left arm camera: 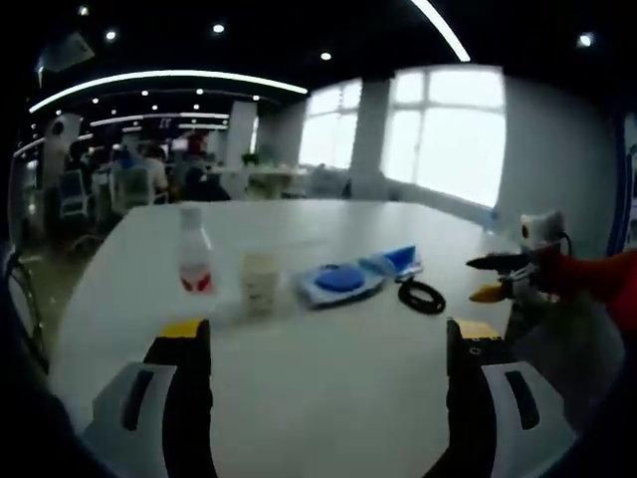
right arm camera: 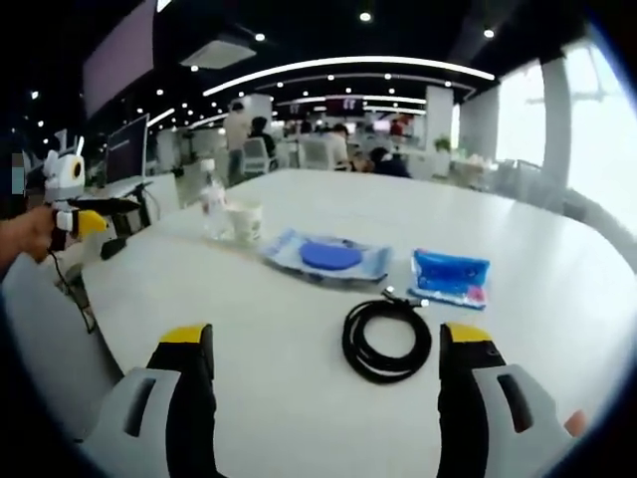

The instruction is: Arrange the tabletop items into an orderly group along one side of the table until the central work area is clear of visible clutter.

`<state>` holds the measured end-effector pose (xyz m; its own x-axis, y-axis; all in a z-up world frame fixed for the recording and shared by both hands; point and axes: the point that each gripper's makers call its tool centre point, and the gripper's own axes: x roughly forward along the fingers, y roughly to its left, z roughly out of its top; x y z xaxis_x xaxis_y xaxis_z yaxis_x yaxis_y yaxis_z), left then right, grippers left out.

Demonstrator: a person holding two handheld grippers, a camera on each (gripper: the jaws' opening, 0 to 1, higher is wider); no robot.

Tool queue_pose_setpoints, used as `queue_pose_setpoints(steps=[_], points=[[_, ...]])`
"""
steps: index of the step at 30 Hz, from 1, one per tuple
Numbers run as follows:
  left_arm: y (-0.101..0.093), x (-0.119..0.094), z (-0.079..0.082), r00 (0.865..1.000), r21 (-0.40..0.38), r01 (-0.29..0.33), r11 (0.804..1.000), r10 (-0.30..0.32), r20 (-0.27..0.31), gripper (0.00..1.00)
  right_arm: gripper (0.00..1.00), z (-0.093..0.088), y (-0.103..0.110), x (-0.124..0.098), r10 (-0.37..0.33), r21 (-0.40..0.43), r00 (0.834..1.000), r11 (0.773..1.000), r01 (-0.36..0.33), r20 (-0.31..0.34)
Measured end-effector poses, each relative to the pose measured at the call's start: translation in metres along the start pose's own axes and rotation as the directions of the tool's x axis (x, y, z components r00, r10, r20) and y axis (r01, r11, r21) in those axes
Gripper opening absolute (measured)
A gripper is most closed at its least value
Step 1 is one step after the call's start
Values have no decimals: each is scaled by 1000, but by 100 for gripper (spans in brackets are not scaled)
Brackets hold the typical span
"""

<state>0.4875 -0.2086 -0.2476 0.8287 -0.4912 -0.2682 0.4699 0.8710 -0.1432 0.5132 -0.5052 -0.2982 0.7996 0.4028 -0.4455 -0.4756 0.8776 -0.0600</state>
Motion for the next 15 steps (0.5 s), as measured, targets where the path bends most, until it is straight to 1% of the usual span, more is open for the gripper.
queue_pose_setpoints(steps=[1,2,3,4,6,8,10,13,15], points=[[0,0,0,1000,2,1,1000,-1,-3,96,93,2,-3,-3,-21,-23,1000,1000,21,1],[0,0,-2,1000,8,2,1000,-2,-10,96,93,8,-8,-6,-57,-35,998,998,58,30],[0,0,-2,1000,16,2,1000,-2,-13,96,93,10,-14,-8,-90,-29,995,995,91,35],[1,0,-3,1000,20,0,1000,1,-17,96,93,8,-20,-7,-105,-10,994,994,105,20],[3,0,-3,1000,3,-3,1000,4,-16,96,94,8,-27,-4,-120,54,992,992,118,30],[4,0,-2,1000,-1,-8,1000,8,-10,96,94,4,-28,-4,-116,48,993,992,115,14],[7,0,-3,1000,-7,-17,1000,17,-12,97,94,4,-28,-5,-117,41,993,992,116,14],[13,0,-5,999,-45,-29,999,28,-18,97,94,6,-31,-4,-125,47,992,991,124,19],[14,-1,-6,999,-49,-39,998,37,-24,97,94,5,-32,-4,-130,46,991,991,130,12]])
